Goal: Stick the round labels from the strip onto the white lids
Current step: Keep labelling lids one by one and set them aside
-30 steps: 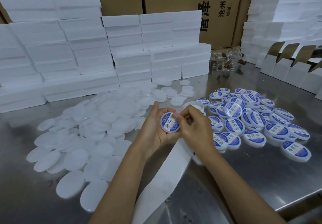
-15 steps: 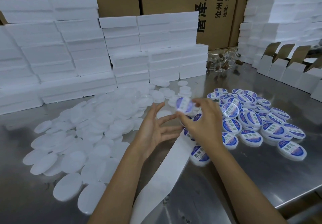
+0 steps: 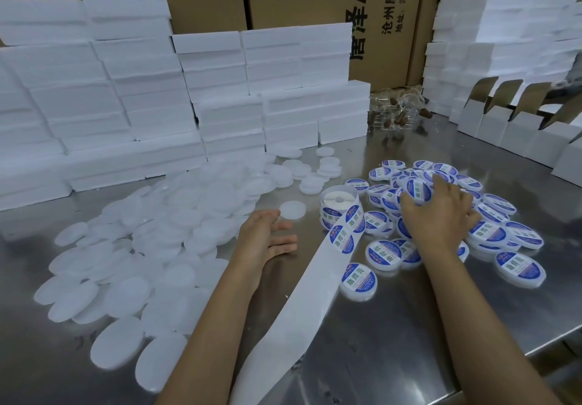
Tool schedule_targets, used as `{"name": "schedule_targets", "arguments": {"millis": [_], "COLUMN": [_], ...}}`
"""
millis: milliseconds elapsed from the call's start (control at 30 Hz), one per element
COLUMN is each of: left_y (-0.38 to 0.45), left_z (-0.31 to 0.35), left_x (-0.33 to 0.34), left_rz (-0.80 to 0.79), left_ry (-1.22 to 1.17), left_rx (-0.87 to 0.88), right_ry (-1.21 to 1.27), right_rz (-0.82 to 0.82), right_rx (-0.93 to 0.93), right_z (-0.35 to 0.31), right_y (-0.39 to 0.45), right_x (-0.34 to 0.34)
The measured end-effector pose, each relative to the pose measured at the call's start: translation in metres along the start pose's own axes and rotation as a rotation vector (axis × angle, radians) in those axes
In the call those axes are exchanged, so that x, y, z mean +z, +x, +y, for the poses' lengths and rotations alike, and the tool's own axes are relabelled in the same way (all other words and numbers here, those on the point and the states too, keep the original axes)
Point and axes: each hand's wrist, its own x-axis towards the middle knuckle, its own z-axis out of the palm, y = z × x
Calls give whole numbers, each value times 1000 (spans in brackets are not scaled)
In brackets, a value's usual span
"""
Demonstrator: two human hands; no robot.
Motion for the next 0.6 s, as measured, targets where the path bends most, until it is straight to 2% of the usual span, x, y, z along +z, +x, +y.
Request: {"name": "schedule_targets", "arguments": {"millis": [100, 200, 300, 400, 500, 600], "left_y": [1, 3, 3, 3, 4, 4], "left_z": [0, 1, 3, 4, 4, 5], "left_x": [-1, -2, -6, -9, -11, -12], "left_rz": [43, 132, 211, 254, 267, 264], "left_ry": [-11, -15, -13, -31, -40, -38], "left_rx": [9, 38, 79, 98, 95, 92], "right_ry": [46, 119, 232, 241, -27, -377], "right_rz": [0, 2, -17, -63, -255, -439], "right_rx": [-28, -142, -392, -738, -955, -1006], "right_z": [-5, -17, -38, -68, -102, -127], "right_y": [-5, -18, -42, -61, -61, -58], "right_x": [-2, -4, -3, 3, 22, 45]}}
